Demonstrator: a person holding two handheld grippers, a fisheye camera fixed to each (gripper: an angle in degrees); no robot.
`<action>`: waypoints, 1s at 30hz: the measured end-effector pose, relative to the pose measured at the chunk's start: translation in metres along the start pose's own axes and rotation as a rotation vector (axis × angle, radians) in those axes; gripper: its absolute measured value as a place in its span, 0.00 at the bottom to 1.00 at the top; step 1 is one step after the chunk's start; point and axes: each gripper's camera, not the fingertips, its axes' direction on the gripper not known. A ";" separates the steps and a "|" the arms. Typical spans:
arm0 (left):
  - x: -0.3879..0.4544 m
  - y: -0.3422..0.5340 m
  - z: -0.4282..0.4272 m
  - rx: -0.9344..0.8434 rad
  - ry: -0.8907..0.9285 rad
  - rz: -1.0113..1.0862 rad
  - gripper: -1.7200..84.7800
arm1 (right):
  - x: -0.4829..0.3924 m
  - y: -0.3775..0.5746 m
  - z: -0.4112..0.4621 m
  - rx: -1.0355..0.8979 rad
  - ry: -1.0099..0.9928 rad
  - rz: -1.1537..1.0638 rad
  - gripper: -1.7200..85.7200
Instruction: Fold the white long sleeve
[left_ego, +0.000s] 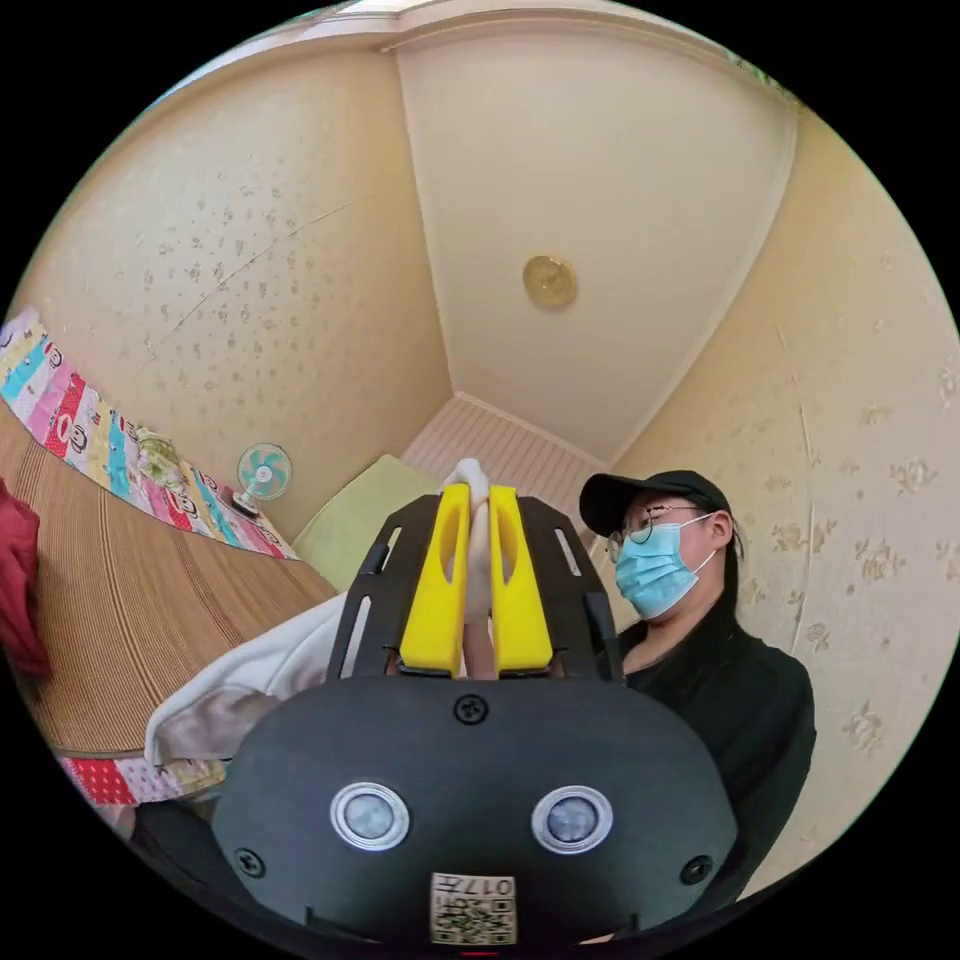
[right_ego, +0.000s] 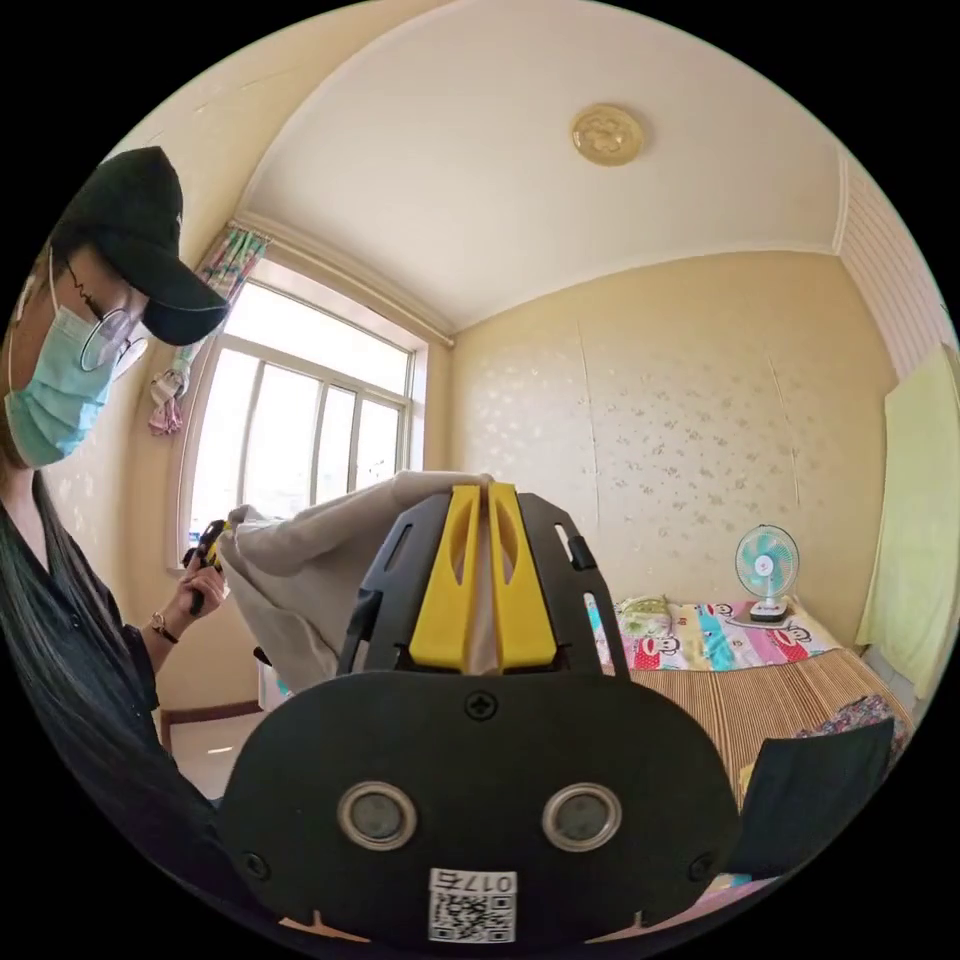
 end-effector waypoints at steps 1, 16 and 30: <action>-0.005 0.003 0.005 0.042 0.070 -0.004 0.06 | -0.012 -0.007 -0.013 0.041 0.013 -0.033 0.03; -0.016 -0.059 0.154 -0.122 -0.129 0.169 0.04 | -0.017 -0.028 0.024 -0.086 0.288 -0.151 0.03; -0.413 -0.172 0.339 -0.464 -0.840 -0.263 0.11 | 0.170 0.142 0.402 -0.966 0.335 -0.147 0.09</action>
